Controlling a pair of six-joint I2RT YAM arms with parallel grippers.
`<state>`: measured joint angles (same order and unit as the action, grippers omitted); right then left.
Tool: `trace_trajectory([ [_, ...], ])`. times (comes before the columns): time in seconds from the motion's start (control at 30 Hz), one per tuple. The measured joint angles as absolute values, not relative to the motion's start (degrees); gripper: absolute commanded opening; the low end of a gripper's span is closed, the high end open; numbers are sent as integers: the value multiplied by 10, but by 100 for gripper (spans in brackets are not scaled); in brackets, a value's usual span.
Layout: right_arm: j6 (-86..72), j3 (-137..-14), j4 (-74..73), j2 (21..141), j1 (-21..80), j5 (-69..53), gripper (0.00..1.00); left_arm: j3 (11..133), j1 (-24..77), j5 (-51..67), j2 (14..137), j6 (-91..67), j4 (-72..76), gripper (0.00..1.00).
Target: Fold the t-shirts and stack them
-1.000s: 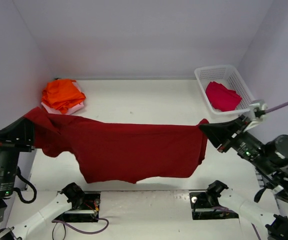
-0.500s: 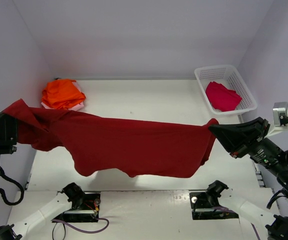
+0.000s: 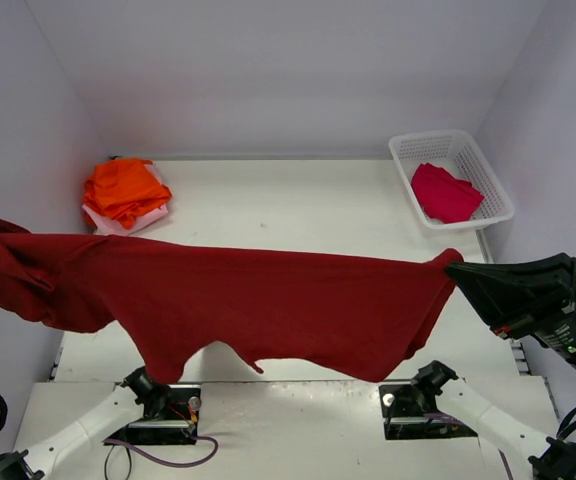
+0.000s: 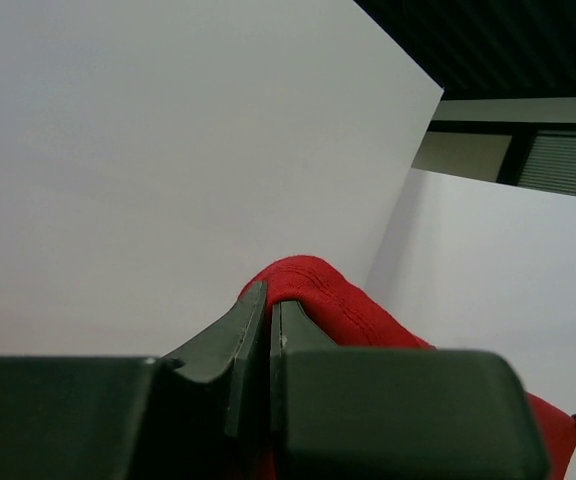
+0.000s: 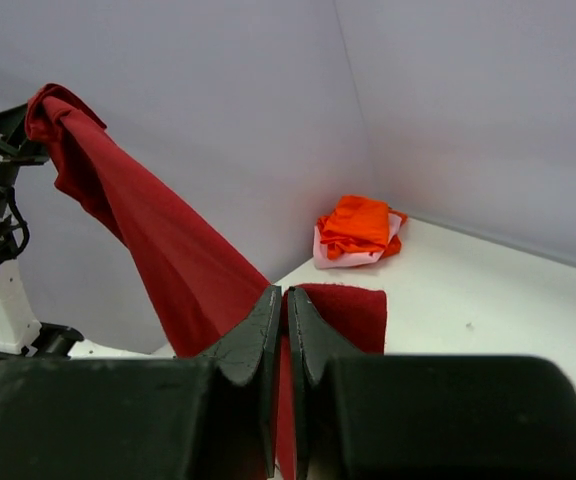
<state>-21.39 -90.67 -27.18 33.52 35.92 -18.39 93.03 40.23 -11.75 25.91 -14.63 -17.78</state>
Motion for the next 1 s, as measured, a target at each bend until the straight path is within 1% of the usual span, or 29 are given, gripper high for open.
trace_trajectory([
  [0.23, -214, -928, -272, 329, 342, -203, 0, 931, 402, -101, 239, -156, -189, 0],
  [0.83, -209, -923, -272, 319, 337, -215, 0, 933, 404, -101, 201, -152, -209, 0],
  [1.0, -209, -907, -271, 316, 337, -211, 0, 912, 416, -117, 199, -150, -202, 0],
])
